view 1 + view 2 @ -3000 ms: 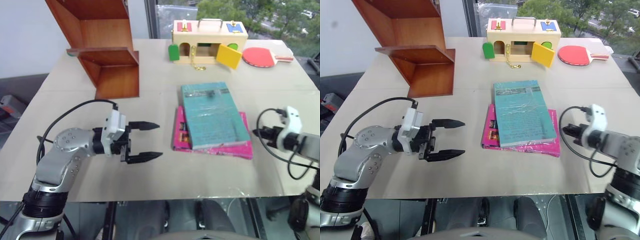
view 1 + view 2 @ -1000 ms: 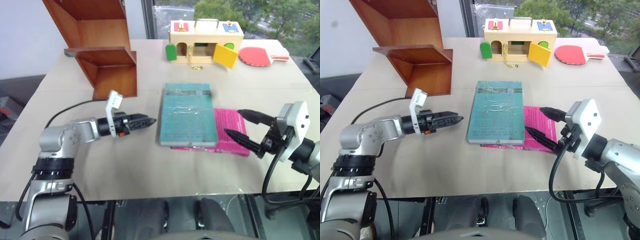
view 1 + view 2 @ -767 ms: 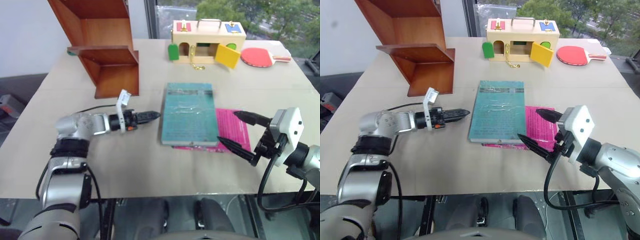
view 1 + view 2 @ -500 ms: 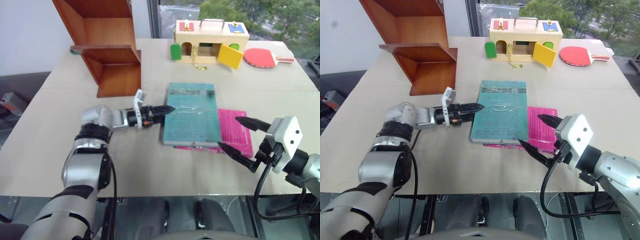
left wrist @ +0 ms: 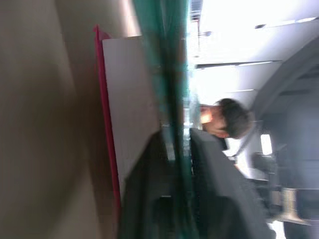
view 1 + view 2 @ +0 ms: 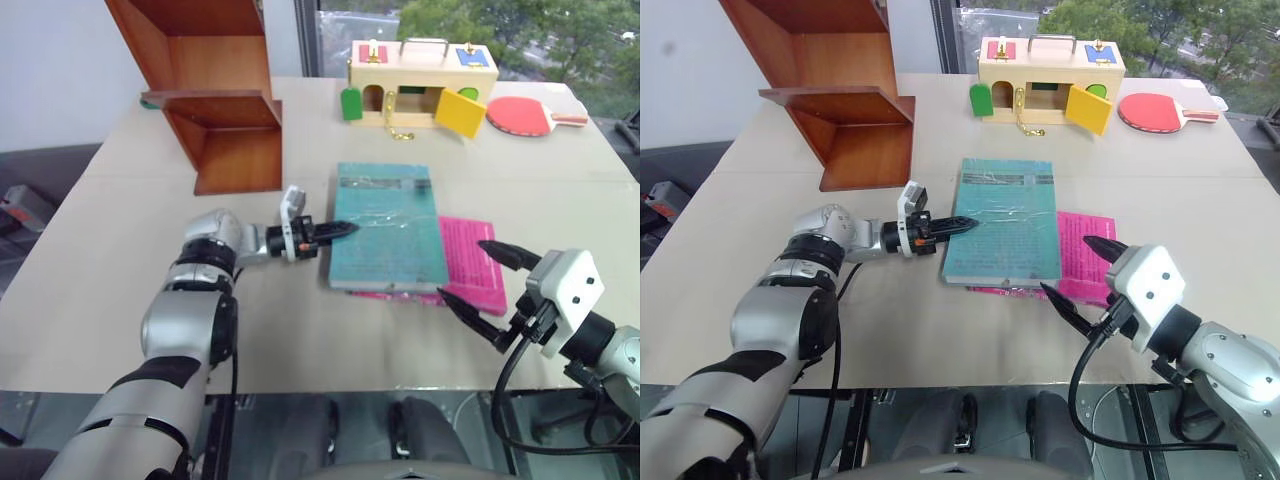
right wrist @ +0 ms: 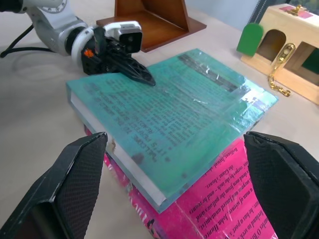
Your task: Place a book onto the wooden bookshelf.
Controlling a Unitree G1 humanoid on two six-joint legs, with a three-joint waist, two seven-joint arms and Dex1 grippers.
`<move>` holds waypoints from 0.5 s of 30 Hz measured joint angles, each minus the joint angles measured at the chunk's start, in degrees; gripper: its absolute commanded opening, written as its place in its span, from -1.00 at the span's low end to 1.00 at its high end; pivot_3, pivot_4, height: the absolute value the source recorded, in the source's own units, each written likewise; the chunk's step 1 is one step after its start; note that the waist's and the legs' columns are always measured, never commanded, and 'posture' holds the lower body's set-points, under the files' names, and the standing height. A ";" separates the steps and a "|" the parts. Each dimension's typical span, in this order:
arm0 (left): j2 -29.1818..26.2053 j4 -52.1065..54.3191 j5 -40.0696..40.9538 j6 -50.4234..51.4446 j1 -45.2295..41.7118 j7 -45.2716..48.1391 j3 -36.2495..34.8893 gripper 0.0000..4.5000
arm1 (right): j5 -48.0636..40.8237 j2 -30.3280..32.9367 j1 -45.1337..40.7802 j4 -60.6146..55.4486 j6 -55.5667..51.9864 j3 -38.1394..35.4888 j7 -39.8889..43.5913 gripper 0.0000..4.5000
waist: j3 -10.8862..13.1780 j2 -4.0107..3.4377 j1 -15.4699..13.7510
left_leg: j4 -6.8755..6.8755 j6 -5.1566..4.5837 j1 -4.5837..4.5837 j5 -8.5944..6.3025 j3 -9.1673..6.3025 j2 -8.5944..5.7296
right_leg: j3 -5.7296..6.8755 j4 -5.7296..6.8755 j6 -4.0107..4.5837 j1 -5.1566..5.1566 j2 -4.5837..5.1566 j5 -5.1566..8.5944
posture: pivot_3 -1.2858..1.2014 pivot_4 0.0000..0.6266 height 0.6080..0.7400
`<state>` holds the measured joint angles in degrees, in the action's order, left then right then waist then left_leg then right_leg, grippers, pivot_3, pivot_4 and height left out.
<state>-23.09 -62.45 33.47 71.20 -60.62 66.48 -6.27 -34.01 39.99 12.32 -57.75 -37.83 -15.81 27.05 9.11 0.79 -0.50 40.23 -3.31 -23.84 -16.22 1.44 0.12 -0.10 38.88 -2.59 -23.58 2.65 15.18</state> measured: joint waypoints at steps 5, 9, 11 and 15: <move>-6.38 7.98 1.36 6.60 1.33 0.96 -1.82 -0.99 | -0.05 -1.39 0.72 0.01 0.54 1.10 -0.57 1.00 | 0.04 0.05 0.92 | 0.00 0.03 0.00 0.01 -0.02 0.06 | -0.03 0.02 0.00 -0.01 -0.01 0.00 | 0.03 -0.52 1.00; -7.77 17.91 6.06 13.32 2.75 0.12 -6.20 -0.99 | -0.04 -2.47 -0.08 0.38 1.07 2.46 -0.61 1.00 | 0.07 0.12 0.54 | 0.05 0.03 -0.03 0.02 -0.03 0.03 | -0.05 0.01 0.00 0.00 0.08 0.00 | 0.03 -0.52 1.00; -7.67 23.37 8.02 17.05 3.61 -2.18 -8.31 -0.99 | 0.11 -2.91 -1.18 1.51 2.01 3.39 -0.30 1.00 | 0.07 0.13 0.43 | 0.06 0.03 -0.01 0.02 -0.04 0.02 | -0.08 0.01 0.00 0.01 0.10 0.00 | 0.03 -0.52 1.00; -3.67 29.80 8.34 17.95 9.61 -10.04 -11.33 -0.99 | 1.29 -3.06 -3.39 5.05 3.13 5.03 0.46 1.00 | 0.05 0.08 0.27 | 0.06 0.04 0.03 0.02 -0.04 0.02 | -0.26 0.06 0.00 0.01 0.13 0.00 | 0.03 -0.52 1.00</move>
<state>-26.75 -32.65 41.81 89.15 -51.01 56.44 -17.59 -32.72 36.93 8.93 -52.70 -34.70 -10.77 27.51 9.16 0.88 -0.24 40.29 -3.26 -23.81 -16.19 1.40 0.14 -0.36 38.94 -2.59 -23.56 2.78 15.17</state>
